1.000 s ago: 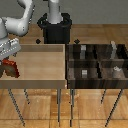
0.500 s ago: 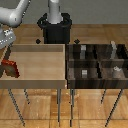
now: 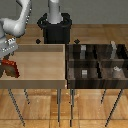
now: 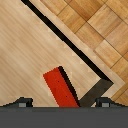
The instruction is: Place the box of cereal into the appropriate compartment.
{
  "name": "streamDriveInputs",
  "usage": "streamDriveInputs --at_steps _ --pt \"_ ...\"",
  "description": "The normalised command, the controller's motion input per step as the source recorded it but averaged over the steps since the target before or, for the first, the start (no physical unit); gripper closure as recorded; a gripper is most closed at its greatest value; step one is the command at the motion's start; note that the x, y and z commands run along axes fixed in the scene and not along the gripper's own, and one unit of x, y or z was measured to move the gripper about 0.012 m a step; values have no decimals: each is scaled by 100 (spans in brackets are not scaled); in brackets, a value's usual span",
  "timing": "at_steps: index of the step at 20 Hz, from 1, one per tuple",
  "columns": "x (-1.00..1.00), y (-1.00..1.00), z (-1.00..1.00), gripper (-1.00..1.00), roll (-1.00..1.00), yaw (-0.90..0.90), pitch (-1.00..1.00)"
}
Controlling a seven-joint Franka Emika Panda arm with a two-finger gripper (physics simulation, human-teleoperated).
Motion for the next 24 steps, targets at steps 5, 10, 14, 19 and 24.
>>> streamDriveInputs --at_steps 5,10,14,19,24 --pt "0 0 -20 -100 0 0 0" --pt "0 -5 -40 -100 0 0 0" --pt "0 0 -25 -100 0 0 0" --pt "0 0 0 100 0 0 0" --pt "0 0 0 100 0 0 0"
